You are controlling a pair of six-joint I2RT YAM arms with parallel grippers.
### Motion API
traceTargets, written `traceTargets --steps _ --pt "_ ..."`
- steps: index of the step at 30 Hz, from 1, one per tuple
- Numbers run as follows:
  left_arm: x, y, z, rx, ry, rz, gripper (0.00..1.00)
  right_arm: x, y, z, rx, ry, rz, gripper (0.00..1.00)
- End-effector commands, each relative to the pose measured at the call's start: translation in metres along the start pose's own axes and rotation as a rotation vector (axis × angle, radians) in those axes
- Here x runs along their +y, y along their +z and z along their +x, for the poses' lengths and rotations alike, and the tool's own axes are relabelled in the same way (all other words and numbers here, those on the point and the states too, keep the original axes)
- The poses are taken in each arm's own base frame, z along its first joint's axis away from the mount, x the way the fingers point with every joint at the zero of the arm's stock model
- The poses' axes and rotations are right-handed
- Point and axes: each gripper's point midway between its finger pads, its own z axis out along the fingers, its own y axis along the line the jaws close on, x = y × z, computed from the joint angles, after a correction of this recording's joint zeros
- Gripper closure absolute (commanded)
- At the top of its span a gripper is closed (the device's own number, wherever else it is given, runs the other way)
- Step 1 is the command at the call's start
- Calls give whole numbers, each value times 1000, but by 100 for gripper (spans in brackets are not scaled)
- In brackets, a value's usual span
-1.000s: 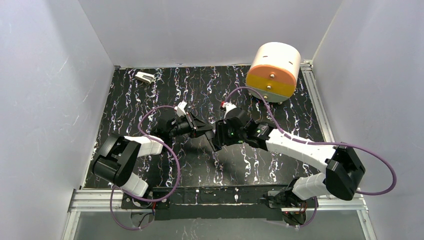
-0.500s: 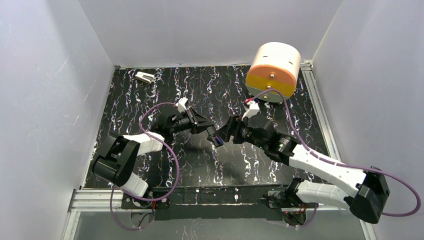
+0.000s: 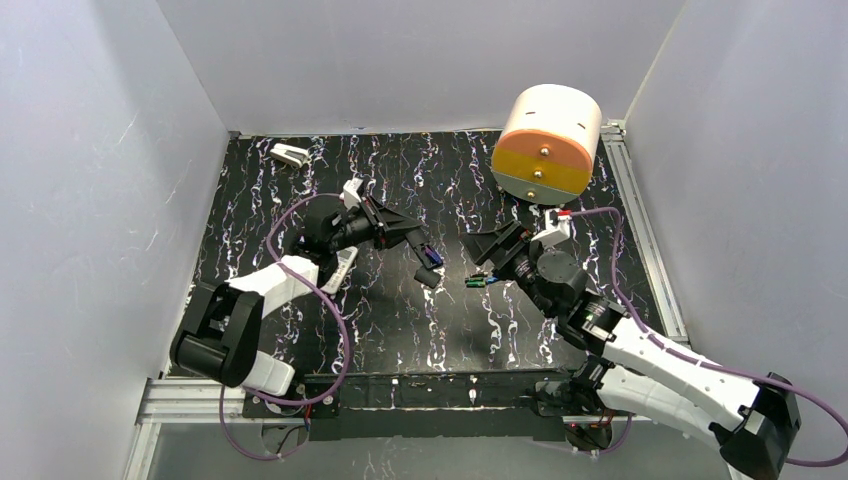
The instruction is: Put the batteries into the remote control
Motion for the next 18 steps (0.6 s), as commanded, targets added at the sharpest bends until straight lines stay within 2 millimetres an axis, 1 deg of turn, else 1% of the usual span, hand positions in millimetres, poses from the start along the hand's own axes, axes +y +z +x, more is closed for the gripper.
traceTargets --steps 1,4,6,10,12,15,18 --pt "-37 -9 4 20 2 58 100 24 4 -20 -53 45 -58 5" --pt "-42 -12 4 20 3 65 100 32 9 -9 27 29 -70 5" --pt "-44 -14 3 11 5 68 100 39 11 -5 53 52 -104 5" --pt "-48 -17 0 2 23 76 100 57 20 -9 21 202 -226 5" --pt "-46 -19 -1 -2 18 74 100 63 24 -11 8 227 -252 5" --pt "-48 -22 -4 -10 31 76 100 64 33 -4 47 189 -221 8" --pt "-48 -24 -6 -10 46 73 100 64 39 15 148 89 -201 16"
